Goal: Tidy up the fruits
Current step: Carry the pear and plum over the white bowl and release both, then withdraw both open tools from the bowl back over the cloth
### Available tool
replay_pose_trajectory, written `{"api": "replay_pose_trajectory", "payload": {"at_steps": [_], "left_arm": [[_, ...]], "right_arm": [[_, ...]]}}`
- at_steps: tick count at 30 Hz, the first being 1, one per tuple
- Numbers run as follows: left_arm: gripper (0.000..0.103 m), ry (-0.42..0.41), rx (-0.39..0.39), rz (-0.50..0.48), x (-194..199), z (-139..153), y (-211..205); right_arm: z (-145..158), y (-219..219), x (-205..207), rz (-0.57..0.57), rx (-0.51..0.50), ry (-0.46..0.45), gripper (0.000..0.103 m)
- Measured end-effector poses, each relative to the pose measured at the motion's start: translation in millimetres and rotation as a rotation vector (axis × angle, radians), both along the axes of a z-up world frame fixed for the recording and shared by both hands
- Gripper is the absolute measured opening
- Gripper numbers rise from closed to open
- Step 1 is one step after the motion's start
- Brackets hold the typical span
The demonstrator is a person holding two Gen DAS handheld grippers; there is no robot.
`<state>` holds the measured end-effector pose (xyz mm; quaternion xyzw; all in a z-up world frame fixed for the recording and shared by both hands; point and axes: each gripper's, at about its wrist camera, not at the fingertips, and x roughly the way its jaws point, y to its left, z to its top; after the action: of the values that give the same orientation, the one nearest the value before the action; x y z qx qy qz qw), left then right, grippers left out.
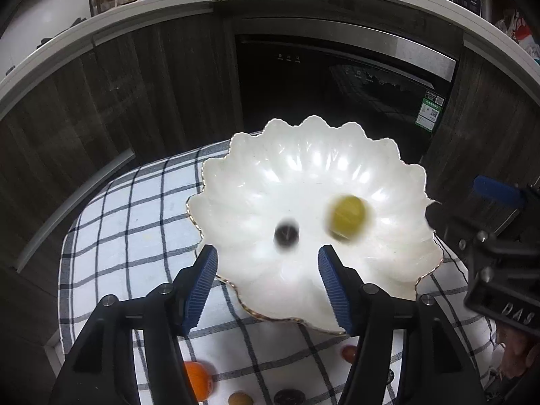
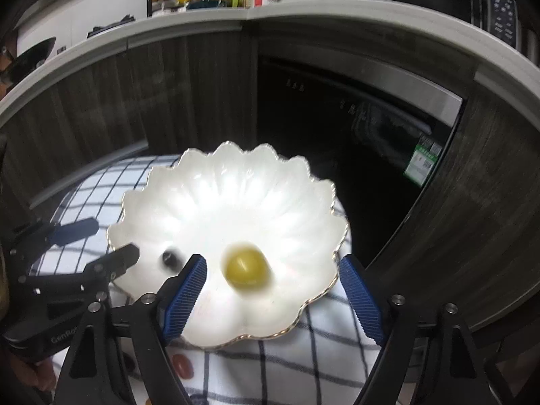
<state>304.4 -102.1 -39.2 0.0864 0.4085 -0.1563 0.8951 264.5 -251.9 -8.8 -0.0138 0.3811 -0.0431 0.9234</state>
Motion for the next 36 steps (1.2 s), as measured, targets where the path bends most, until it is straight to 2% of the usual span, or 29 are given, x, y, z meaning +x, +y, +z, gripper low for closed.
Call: {"api": "replay_pose_trajectory", "payload": {"at_steps": [8,11,14,21,25,36], "left_arm": [[0.091,-0.079,0.013,0.028,-7.4,16.9,3.5],[0.094,-0.073,-0.024,0.006,-7.7,23.0,5.5],[0.097,-0.095,-0.025,0.025,-10.5,28.1,7.3],[0.098,-0.110,-0.037,0.035,-22.9,30.4,9.9],[0.098,-0.093,-0.059,0.046,-28.5,29.9,13.4],[0.098,-0.084,-0.052,0.075,-45.8,28.1,26.0]], "right_arm": [[13.6,-5.3,-2.9,-0.030,0.007,-0.037,0.083],[16.5,-5.5,-6.0,-0.035,0.013,-0.046,0.083],[19.6,-6.1,-8.8,-0.036,0.015,-0.056,0.083],[28.4,-5.9,-18.8,-0.031,0.020,-0.077,0.083],[30.2,-3.4,-25.1,-0.024,0.016,-0.087,0.083],[31.4,5.4,-40.2,0.002,0.032,-0.098,0.083]]}}
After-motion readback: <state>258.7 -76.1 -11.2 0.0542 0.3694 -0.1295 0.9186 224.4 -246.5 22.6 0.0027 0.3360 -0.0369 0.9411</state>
